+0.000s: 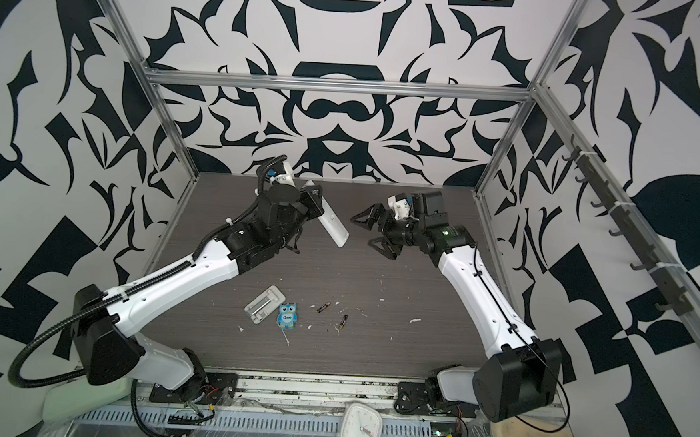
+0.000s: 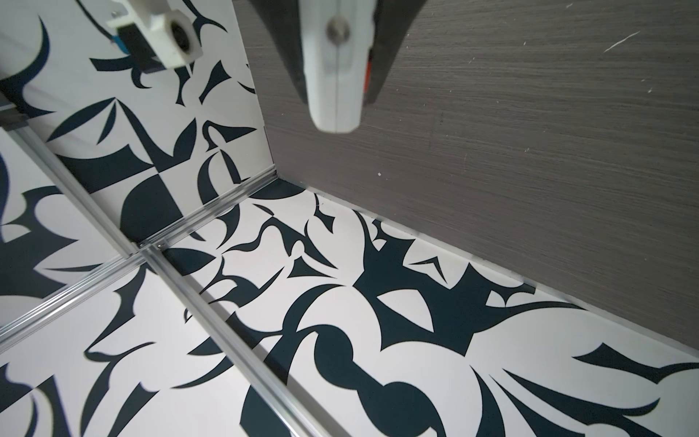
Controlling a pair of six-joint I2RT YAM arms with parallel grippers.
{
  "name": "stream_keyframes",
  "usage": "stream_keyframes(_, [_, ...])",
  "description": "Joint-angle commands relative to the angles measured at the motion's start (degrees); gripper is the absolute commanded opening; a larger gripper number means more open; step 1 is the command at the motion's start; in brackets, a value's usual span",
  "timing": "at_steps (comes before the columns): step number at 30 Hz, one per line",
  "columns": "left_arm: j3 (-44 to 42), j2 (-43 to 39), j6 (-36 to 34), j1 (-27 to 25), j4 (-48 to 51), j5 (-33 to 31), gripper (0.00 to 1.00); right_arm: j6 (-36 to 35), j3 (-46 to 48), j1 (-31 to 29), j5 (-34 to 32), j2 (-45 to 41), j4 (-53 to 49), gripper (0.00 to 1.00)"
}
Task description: Load the batteries into the remote control
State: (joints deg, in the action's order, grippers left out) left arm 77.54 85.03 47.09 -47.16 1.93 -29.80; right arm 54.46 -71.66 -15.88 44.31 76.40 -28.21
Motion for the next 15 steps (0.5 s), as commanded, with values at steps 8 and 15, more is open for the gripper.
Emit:
stream_keyframes(8, [2.9, 2.5, 1.6, -0.1, -1.8, 1.5, 0.03, 6.0, 4.1, 0.1, 3.8, 1.1, 8.0, 0.99])
stream_keyframes(15, [2.8, 3.6, 2.8, -1.3, -1.8, 2.1, 0.03, 6.3, 3.1, 0.1, 3.6, 4.6, 9.5, 0.99])
